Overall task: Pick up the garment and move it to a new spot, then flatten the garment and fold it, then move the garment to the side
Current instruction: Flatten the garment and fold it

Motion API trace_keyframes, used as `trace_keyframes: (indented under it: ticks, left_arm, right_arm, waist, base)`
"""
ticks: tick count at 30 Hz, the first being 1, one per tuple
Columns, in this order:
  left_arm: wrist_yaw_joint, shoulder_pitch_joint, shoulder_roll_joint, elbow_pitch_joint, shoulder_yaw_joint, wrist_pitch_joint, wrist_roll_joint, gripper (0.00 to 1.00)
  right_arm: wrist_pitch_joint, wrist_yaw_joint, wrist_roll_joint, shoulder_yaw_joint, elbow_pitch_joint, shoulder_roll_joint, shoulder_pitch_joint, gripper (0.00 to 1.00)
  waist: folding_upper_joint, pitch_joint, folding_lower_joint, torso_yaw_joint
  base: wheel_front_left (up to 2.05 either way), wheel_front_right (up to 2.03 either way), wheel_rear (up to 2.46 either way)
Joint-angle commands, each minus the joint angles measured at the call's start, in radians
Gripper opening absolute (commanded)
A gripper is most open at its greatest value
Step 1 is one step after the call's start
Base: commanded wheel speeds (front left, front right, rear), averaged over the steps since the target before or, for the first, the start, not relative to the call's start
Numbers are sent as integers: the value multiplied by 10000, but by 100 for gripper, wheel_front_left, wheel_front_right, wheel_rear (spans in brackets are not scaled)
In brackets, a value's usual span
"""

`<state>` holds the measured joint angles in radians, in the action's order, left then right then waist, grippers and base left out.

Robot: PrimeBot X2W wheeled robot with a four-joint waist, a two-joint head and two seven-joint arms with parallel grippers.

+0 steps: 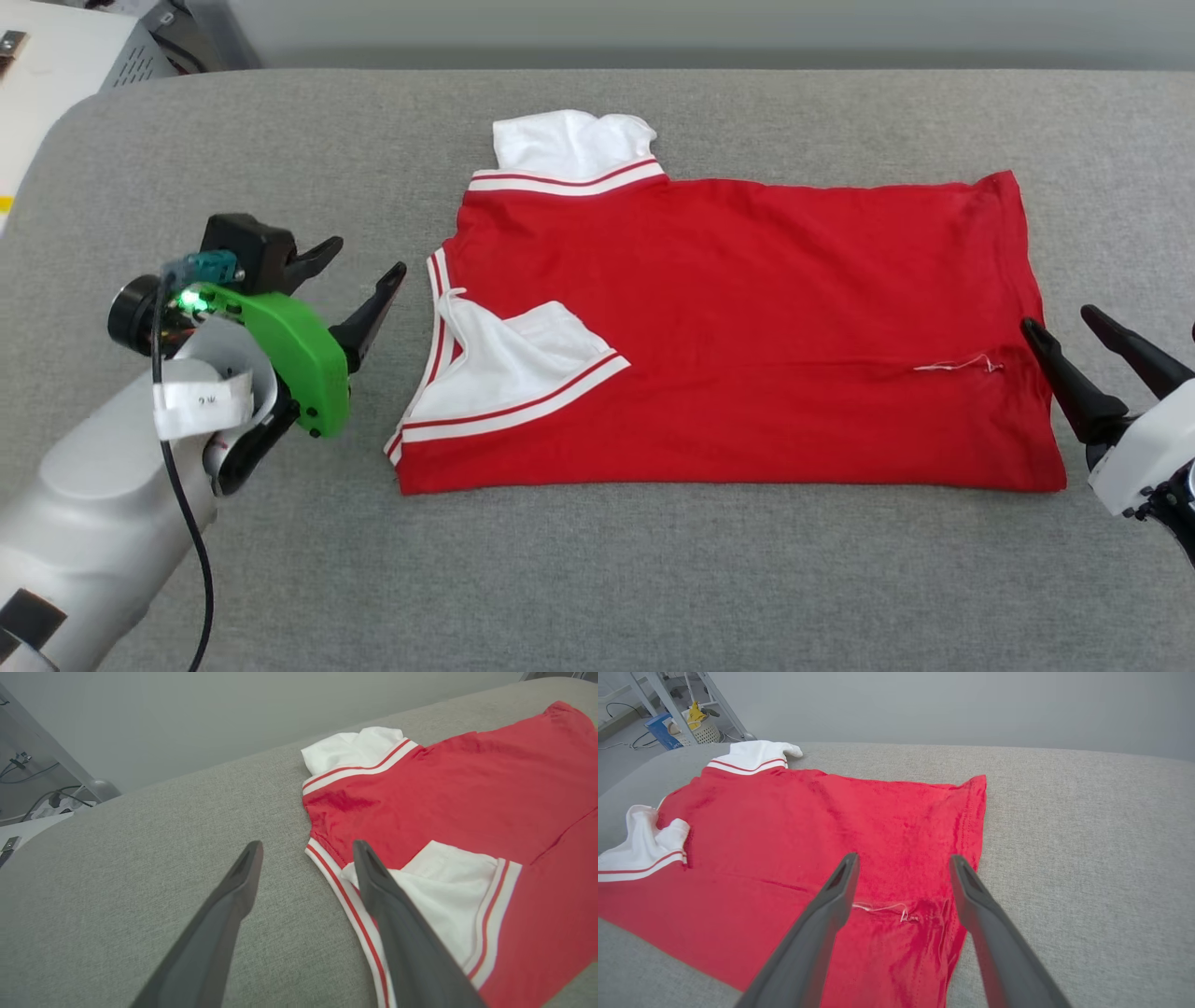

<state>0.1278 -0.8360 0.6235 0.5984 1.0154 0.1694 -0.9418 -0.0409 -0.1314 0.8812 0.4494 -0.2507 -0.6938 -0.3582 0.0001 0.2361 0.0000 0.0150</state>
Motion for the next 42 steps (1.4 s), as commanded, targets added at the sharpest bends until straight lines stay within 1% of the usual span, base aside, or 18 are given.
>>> trace_keyframes:
  ticks: [1, 2, 6, 10, 14, 17, 19, 21, 27, 30, 31, 32, 35, 38, 40, 42]
  left_arm:
    - [28, -370, 136, -187, 158, -460, -286, 100]
    - [28, -496, 196, -304, 260, -803, -436, 100]
    - [28, -992, 377, -810, 845, -3007, -1400, 100]
    - [28, -1339, 481, -1018, 1398, -5113, -2132, 100]
    - [28, -1471, 507, -1161, 1811, -6590, -2666, 100]
    - [28, -1350, 430, -1078, 1792, -7207, -3275, 100]
    - [28, -1200, 438, -950, 2029, -7870, -3394, 100]
    - [28, -1072, 460, -874, 2126, -8108, -3415, 100]
    - [29, -583, 416, -582, 2252, -8313, -3578, 100]
    - [29, -158, 189, -498, 2331, -8181, -3671, 100]
    - [29, -105, 163, -529, 2351, -8142, -3642, 87]
    - [29, 37, 228, -661, 2387, -7842, -3562, 0]
    - [29, 22, 425, -931, 2389, -7427, -3463, 0]
    - [29, -73, 700, -1302, 2398, -7016, -3267, 0]
    - [29, -125, 910, -1638, 2412, -6726, -3080, 0]
    - [29, -150, 1121, -1967, 2437, -6539, -2871, 0]
  right_arm:
    - [-37, 7, -101, -125, 136, -5, 181, 100]
    - [-3, 7, -129, -189, 199, 5, 228, 100]
    - [206, 7, -311, -428, 413, 101, 399, 100]
    - [396, 7, -461, -579, 564, 257, 509, 100]
    - [579, 7, -556, -678, 647, 427, 561, 100]
    - [698, 7, -596, -692, 690, 560, 516, 100]
    - [794, 7, -650, -688, 687, 703, 405, 100]
    - [814, 7, -672, -671, 658, 773, 334, 100]
    - [816, 7, -699, -514, 532, 949, 158, 100]
    - [813, 7, -684, -337, 372, 999, 15, 100]
    - [817, 7, -686, -307, 346, 990, -9, 100]
    - [887, 7, -764, -185, 331, 881, -159, 100]
    - [1163, 7, -854, -54, 420, 610, -262, 100]
    - [1625, 7, -981, -48, 603, 170, -414, 100]
    - [2183, 7, -977, -12, 766, -142, -524, 100]
    - [3091, 7, -839, 45, 924, -476, -573, 100]
  waist:
    - [-1, -163, 0, 185]
    - [-1, -175, 0, 203]
    - [-1, -213, 0, 265]
    - [-1, -206, 0, 238]
    - [-1, -141, 0, 139]
    - [-1, -74, 0, 30]
    - [-1, 51, 0, -126]
    - [-1, 132, 0, -211]
    - [-1, 268, 0, -420]
    - [-1, 276, 0, -532]
    - [-1, 245, 0, -547]
    - [-1, 114, 0, -616]
    - [-1, -76, 0, -612]
    - [-1, -275, 0, -582]
    - [-1, -348, 0, -579]
    - [-1, -401, 0, -553]
  base:
    - [0, 0, 0]
    - [0, 0, 0]
    - [0, 0, 0]
    - [0, 0, 0]
    - [0, 0, 0]
    - [0, 0, 0]
    - [0, 0, 0]
    - [0, 0, 0]
    - [0, 0, 0]
    - [0, 0, 0]
    - [0, 0, 0]
    - [0, 0, 0]
    - [0, 0, 0]
    - [0, 0, 0]
    - [0, 0, 0]
    - [0, 0, 0]
